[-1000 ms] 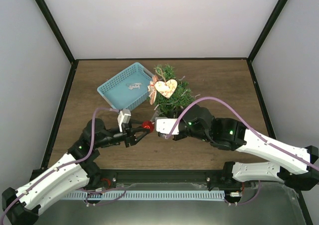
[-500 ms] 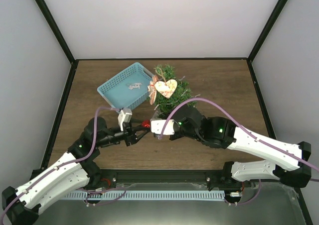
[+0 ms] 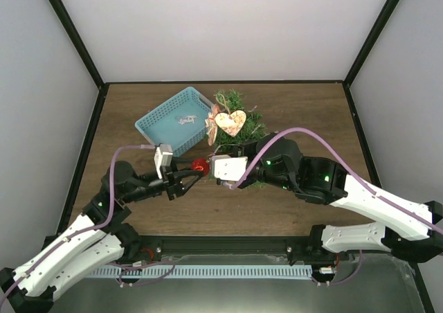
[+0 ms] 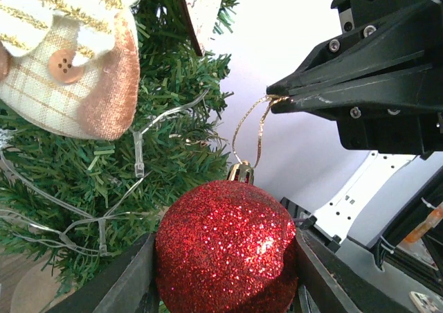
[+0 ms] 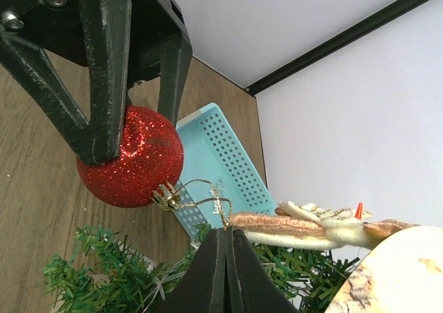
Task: Decorate the small christmas tree
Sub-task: Hang the decoration item on the Christmas tree.
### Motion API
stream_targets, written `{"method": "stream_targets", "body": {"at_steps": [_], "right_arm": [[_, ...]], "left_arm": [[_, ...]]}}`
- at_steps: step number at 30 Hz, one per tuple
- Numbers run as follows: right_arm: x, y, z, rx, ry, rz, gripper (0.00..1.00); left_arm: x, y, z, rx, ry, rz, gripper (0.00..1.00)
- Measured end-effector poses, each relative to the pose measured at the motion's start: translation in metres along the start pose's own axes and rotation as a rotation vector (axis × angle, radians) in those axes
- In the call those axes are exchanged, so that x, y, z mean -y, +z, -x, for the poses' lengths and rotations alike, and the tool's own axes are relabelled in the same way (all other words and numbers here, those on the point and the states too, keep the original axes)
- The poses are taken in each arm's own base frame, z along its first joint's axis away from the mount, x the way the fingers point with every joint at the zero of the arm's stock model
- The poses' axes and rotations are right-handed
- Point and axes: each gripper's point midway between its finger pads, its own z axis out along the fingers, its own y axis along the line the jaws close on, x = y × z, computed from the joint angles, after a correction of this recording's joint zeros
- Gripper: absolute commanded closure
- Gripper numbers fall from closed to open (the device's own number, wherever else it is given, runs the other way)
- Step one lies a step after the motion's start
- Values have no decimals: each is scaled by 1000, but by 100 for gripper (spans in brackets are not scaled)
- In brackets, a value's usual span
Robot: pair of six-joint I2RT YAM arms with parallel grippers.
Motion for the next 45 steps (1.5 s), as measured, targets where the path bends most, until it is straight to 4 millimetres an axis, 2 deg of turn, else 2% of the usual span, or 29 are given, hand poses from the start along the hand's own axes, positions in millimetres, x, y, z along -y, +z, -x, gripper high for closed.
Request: {"method": "stream_targets", "body": {"at_steps": [7, 11, 21, 26, 45], "right_arm": [[-2, 0, -2, -8, -9, 6, 99], [-13, 5, -18, -68, -31, 27, 99], [-40, 20, -59, -221, -75, 85, 99], [-41, 22, -63, -238, -90, 88, 99], [-47, 25, -67, -256, -120, 111, 99]], "left_arm": [[0, 2, -1, -11, 13, -3, 62], [-4, 5, -7, -28, 14, 4, 62], [-26, 13, -44, -119, -42, 46, 62], [-32, 15, -55, -143, -66, 58, 62], [-38, 17, -63, -163, -75, 75, 62]]}}
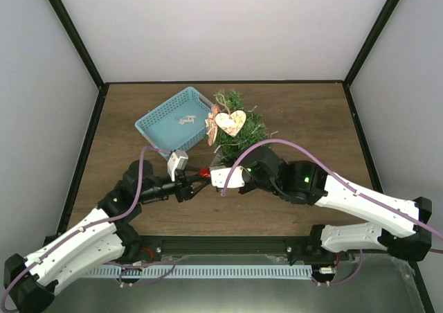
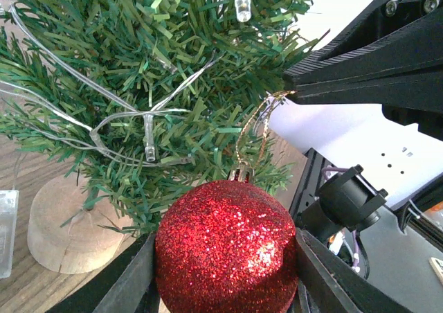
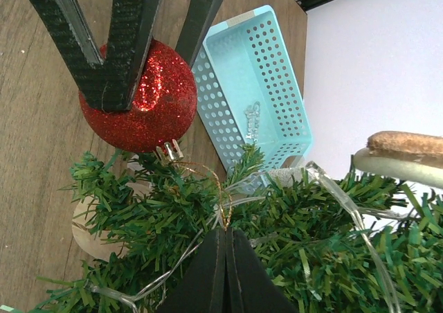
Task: Decorate the small christmas tree
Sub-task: Hang the decoration item on the Christmas tree.
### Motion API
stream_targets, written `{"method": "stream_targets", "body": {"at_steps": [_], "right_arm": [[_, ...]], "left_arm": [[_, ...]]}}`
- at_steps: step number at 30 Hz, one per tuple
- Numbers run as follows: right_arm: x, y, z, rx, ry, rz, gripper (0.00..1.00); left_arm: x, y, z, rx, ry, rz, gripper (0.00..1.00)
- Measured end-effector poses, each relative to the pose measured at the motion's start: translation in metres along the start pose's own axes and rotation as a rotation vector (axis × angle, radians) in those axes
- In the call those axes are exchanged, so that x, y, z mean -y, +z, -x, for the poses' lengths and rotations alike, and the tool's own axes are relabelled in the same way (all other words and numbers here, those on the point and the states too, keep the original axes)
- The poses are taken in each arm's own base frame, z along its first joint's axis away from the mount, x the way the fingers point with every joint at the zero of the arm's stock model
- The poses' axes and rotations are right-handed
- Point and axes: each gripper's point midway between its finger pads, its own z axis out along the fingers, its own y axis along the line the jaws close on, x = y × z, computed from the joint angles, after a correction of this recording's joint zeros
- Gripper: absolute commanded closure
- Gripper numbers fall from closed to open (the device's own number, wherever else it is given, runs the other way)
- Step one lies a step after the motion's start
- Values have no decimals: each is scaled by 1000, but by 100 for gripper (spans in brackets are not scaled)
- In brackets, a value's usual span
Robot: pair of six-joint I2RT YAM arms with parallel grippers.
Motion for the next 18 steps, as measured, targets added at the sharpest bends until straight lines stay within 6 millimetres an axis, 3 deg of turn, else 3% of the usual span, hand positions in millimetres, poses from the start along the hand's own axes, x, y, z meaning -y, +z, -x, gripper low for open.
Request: {"method": "stream_targets", "body": {"at_steps": [18], "right_arm": [[-9, 7, -6, -22, -14, 23, 99]], "left_arm": [[-5, 2, -10, -23, -9, 9, 62]]}}
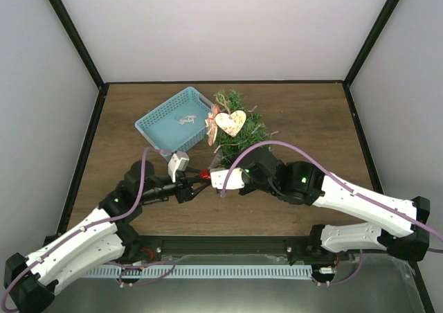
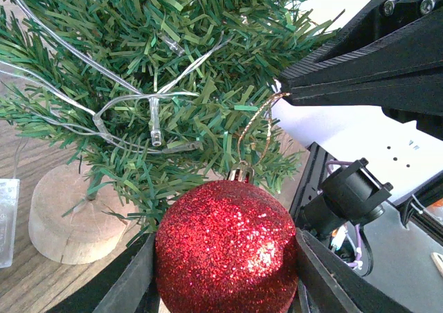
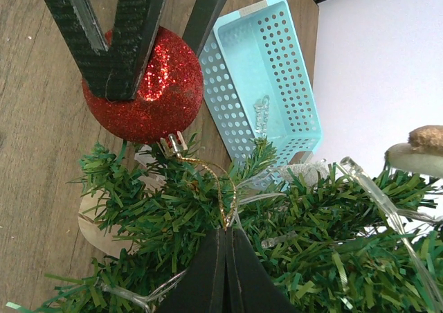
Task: Decorate the small christmas tree
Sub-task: Hang the decoration item on the Christmas tree.
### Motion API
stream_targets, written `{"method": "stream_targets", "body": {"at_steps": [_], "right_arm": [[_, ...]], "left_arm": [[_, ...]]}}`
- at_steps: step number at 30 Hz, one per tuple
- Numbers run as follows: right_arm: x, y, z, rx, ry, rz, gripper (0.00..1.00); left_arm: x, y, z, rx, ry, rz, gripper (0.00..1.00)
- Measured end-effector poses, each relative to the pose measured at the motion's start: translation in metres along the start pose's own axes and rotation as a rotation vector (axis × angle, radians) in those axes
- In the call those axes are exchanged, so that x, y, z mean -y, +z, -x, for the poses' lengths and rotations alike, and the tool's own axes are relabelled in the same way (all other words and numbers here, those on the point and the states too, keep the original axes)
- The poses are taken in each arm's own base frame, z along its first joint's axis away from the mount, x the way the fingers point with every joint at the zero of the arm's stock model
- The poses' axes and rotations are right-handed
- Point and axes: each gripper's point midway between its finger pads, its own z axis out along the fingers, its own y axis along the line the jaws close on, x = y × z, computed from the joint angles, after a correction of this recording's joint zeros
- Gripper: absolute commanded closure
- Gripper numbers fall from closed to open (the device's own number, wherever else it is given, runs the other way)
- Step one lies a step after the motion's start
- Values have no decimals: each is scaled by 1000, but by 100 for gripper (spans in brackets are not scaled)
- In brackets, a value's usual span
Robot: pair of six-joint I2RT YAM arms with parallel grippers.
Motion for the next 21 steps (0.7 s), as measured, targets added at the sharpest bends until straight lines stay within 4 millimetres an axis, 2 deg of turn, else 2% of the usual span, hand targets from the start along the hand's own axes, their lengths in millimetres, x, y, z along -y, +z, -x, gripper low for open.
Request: {"method": "stream_targets", "body": {"at_steps": [21], "right_arm": [[-2, 1, -1, -4, -7, 5, 99]], "left_arm": [[7, 1, -7, -24, 15, -29, 62]]}}
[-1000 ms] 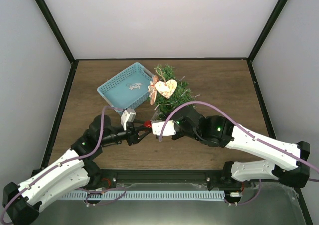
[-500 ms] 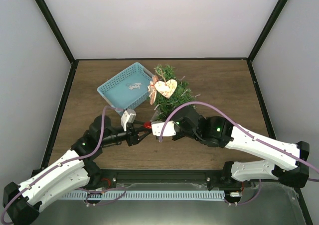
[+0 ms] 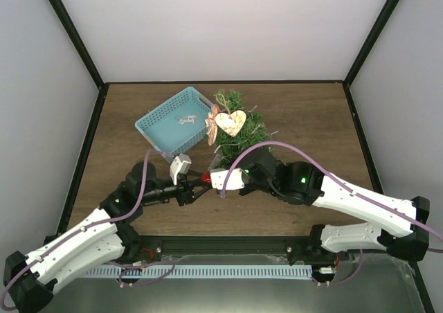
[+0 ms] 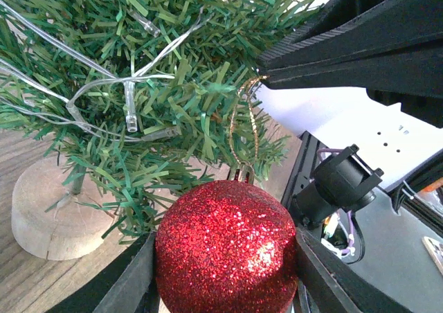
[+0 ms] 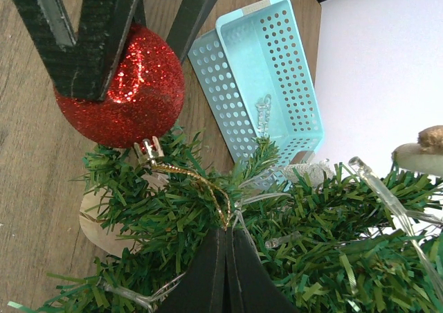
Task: Decorate the small christmas tree
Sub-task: Hang the decoration item on the Christmas tree.
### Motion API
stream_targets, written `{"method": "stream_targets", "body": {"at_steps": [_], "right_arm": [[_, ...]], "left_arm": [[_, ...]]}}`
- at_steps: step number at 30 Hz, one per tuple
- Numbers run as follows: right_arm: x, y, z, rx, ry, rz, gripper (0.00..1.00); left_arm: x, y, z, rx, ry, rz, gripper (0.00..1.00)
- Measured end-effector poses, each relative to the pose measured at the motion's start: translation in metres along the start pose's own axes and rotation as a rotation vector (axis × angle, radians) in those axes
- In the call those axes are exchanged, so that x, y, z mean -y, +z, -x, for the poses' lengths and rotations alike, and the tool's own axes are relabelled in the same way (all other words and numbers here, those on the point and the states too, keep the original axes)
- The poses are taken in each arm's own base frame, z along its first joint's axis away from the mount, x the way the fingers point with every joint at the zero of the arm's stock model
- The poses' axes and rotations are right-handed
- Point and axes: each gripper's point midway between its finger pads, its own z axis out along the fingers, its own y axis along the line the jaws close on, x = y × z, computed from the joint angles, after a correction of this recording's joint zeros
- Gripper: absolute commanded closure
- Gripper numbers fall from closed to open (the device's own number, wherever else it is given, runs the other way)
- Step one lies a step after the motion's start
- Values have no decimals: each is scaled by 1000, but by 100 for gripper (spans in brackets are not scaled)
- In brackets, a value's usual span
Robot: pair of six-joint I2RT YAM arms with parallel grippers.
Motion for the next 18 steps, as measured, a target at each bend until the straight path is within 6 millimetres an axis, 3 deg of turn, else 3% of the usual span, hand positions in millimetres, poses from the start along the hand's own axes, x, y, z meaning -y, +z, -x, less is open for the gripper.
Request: {"method": "stream_targets", "body": {"at_steps": [18], "right_arm": [[-2, 1, -1, -3, -2, 5, 99]], "left_arm": [[-7, 5, -5, -17, -2, 33, 63]]}}
